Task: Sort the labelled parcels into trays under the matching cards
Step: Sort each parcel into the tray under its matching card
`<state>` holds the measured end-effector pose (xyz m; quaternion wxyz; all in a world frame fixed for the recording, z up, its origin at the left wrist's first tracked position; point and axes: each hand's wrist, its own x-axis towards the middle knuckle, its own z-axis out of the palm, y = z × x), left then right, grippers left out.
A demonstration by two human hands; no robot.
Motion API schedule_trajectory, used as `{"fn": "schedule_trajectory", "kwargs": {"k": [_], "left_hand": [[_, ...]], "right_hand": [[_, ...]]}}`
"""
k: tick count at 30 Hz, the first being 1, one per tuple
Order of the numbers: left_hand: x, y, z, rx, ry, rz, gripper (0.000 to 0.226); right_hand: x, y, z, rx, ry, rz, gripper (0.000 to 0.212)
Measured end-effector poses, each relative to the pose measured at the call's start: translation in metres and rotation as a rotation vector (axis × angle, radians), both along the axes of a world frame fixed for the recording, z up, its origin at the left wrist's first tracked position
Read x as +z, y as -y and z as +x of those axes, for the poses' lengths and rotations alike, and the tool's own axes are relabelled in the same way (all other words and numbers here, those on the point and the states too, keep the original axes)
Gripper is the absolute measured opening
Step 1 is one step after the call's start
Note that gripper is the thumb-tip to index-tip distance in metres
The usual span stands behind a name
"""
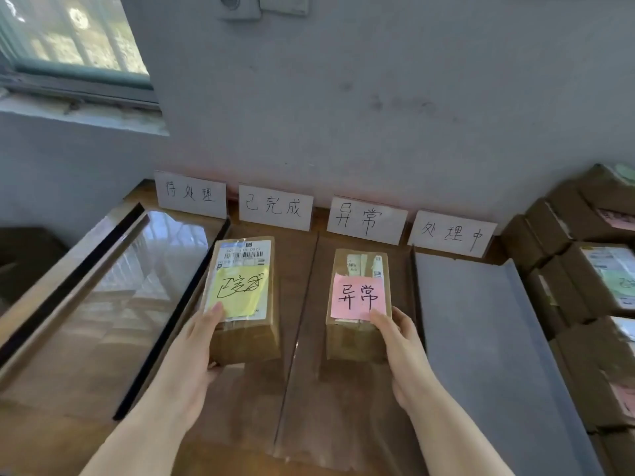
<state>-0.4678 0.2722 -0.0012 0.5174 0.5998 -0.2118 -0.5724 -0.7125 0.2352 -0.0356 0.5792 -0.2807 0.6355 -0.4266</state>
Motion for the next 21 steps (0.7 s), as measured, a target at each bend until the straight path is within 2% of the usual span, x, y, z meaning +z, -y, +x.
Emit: {"fn": "schedule_trajectory", "kwargs": {"k": [8,13,21], "left_hand": [[-0.018,0.046,0.087,0.005,-0.080,0.089,0.018],[-0.022,0.071,0.107,-0.040,-0.177,0.142,0.034],[-0.031,0.098,0.123,-0.077,-0.236,0.163,0.038]], "right_hand": [[-0.040,0.057,0.050,-0.098,-0.153,0.020,0.063],[-0.052,0.082,0.061,-0.056,-0.287,0.042,0.044],[-0.057,0.126,0.050,-0.002,-0.365,0.051,0.046]]}}
